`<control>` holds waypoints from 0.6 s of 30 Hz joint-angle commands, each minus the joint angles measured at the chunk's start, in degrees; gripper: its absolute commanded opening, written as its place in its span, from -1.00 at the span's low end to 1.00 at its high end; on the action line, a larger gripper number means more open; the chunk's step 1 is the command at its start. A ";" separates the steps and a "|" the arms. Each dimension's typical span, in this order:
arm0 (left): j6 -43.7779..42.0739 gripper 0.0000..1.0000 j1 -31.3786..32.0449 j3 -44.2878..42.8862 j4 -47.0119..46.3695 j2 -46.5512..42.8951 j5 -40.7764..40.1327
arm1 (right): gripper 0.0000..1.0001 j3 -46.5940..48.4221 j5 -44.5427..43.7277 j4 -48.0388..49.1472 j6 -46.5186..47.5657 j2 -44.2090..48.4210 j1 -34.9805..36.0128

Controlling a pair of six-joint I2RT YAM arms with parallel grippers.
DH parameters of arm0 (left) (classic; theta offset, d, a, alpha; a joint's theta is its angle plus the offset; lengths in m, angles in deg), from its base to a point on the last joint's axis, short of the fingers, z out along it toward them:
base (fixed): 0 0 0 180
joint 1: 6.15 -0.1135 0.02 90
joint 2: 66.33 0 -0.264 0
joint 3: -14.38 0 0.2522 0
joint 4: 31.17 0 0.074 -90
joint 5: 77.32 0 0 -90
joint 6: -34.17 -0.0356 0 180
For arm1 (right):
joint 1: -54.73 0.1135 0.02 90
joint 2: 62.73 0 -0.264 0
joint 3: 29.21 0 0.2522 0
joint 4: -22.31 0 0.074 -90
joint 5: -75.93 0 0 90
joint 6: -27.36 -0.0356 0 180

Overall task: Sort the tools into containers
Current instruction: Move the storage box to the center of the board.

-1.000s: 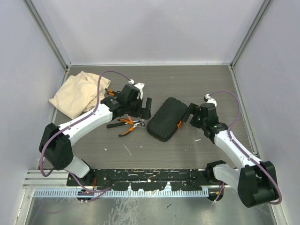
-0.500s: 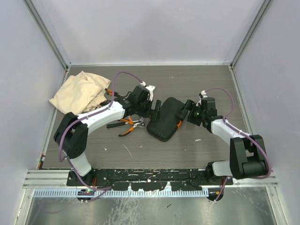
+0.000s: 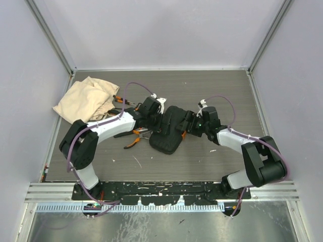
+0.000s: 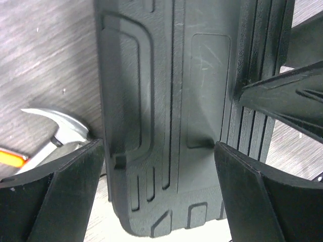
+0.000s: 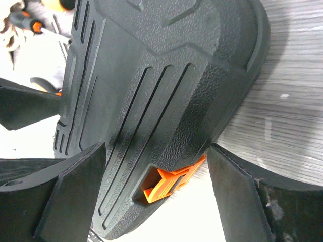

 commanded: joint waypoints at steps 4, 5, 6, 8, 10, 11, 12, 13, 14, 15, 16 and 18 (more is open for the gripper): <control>1.03 0.79 0.19 6.61 -0.69 -8.60 -2.60 | 0.69 1.39 0.20 10.48 -4.97 -4.69 7.82; 1.23 0.79 0.21 7.55 -0.41 -9.32 -2.73 | 0.69 1.66 0.33 11.10 -5.10 -5.25 8.56; 1.53 0.79 0.21 8.54 -0.18 -10.27 -2.83 | 0.69 1.79 0.42 11.65 -5.09 -5.75 9.41; 2.34 0.78 0.17 10.51 0.12 -12.74 -3.01 | 0.69 2.30 0.62 12.88 -5.05 -6.52 10.78; 3.13 0.78 0.20 12.27 0.81 -15.02 -4.41 | 0.69 3.20 0.87 13.66 -5.04 -7.39 11.84; 3.54 0.78 0.19 12.84 1.38 -16.16 -5.56 | 0.69 3.80 0.98 13.89 -4.97 -8.01 12.34; 3.97 0.77 0.21 13.33 2.04 -17.20 -6.98 | 0.69 4.48 1.07 14.01 -4.95 -8.63 12.83; 4.34 0.78 0.15 13.71 2.70 -18.22 -8.43 | 0.69 5.21 1.20 14.03 -4.95 -9.28 13.28; 4.60 0.80 0.14 14.10 3.18 -19.25 -9.68 | 0.69 5.94 1.36 14.03 -4.88 -9.92 13.71; 4.79 0.81 0.17 14.21 3.62 -20.17 -10.59 | 0.69 6.56 1.32 13.73 -4.72 -10.28 13.85; 4.82 0.81 0.14 14.21 4.02 -21.01 -11.18 | 0.69 7.02 0.89 13.03 -4.48 -10.31 13.88; 4.83 0.84 0.21 13.72 4.88 -22.41 -11.99 | 0.70 7.80 -1.89 10.11 -3.27 -9.09 13.89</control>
